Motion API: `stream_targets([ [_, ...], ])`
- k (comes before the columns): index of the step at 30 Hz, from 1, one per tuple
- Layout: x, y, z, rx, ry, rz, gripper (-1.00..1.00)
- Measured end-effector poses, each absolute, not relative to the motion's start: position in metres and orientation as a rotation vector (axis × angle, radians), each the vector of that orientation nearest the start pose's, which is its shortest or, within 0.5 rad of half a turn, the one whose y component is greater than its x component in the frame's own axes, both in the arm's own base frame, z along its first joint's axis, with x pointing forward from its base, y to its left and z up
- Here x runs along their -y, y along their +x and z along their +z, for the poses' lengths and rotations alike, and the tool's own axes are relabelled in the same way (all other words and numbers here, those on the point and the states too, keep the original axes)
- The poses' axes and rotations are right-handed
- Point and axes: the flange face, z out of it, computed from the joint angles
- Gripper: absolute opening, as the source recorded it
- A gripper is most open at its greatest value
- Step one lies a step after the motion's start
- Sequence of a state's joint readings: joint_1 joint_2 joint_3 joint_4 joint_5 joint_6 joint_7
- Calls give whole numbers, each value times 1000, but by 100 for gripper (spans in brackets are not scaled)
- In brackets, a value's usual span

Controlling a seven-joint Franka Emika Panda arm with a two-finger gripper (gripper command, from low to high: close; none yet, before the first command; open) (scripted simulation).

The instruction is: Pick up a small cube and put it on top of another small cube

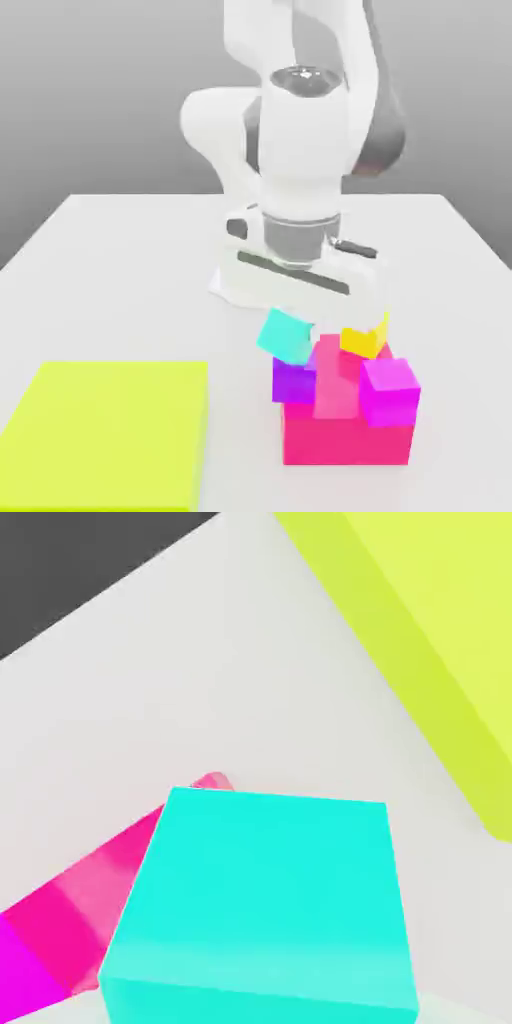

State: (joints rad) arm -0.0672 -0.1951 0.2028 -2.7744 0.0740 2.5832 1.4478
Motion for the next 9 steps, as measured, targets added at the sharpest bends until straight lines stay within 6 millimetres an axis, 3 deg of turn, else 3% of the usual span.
stream_targets([
  [5,-46,379,270,-1998,-2425,-1,100],
  [9,-46,380,312,-2000,-2425,-2,100],
])
